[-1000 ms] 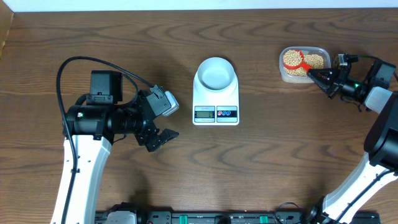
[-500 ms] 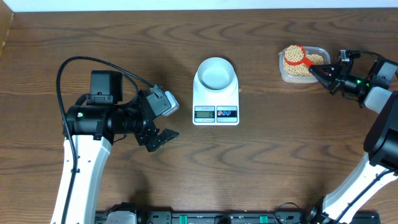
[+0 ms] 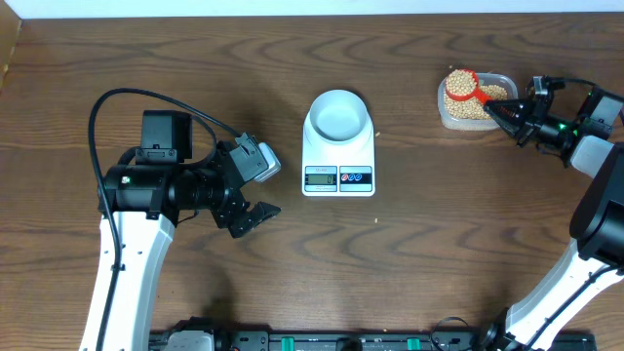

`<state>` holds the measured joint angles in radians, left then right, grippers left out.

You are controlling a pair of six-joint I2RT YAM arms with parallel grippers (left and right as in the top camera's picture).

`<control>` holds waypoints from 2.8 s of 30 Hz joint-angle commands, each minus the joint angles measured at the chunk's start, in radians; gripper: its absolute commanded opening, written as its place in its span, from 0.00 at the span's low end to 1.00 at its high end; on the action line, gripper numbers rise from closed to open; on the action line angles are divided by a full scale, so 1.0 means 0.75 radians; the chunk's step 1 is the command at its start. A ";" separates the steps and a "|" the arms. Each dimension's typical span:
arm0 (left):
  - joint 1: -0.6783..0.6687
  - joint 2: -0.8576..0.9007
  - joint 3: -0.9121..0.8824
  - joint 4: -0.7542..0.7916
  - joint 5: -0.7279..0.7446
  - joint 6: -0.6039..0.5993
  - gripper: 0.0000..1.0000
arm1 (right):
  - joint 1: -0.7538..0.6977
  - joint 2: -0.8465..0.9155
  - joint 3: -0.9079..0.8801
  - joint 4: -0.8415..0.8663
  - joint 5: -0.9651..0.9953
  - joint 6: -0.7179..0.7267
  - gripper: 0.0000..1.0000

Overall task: Scoop item into bowl and weigh 50g on scale
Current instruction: 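Lift the filled red scoop with the right gripper and carry it toward the white bowl, then hold the red scoop over the white bowl and tip soybeans in with the right gripper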

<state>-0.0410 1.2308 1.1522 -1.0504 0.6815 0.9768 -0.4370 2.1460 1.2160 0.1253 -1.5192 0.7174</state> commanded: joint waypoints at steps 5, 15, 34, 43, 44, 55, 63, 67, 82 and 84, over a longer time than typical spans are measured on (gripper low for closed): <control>0.005 0.008 0.024 -0.005 0.004 0.018 0.95 | 0.011 0.001 0.003 0.007 -0.054 0.018 0.01; 0.005 0.008 0.024 -0.005 0.004 0.018 0.95 | 0.058 0.001 0.003 0.009 -0.054 0.031 0.01; 0.005 0.008 0.024 -0.005 0.004 0.018 0.96 | 0.252 0.001 0.003 0.323 -0.054 0.321 0.01; 0.005 0.008 0.023 -0.005 0.004 0.018 0.95 | 0.347 0.001 0.003 0.453 -0.054 0.464 0.01; 0.005 0.008 0.024 -0.005 0.004 0.018 0.95 | 0.358 0.001 0.003 0.477 -0.054 0.486 0.01; 0.005 0.008 0.024 -0.005 0.004 0.018 0.95 | 0.474 0.001 0.003 0.532 -0.054 0.529 0.01; 0.005 0.010 0.021 -0.001 0.004 0.018 0.95 | 0.545 0.001 0.003 0.579 -0.053 0.528 0.01; 0.005 0.010 0.022 -0.001 0.004 0.018 0.96 | 0.565 0.001 0.003 0.647 -0.053 0.528 0.01; 0.005 0.012 0.021 -0.004 0.003 0.018 0.95 | 0.585 0.001 0.002 0.647 -0.053 0.357 0.01; 0.005 0.012 0.021 -0.004 0.004 0.018 0.95 | 0.585 0.001 0.002 0.647 -0.053 0.336 0.01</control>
<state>-0.0410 1.2308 1.1522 -1.0492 0.6815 0.9768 -0.0093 2.1460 1.2140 0.6044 -1.5352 1.0283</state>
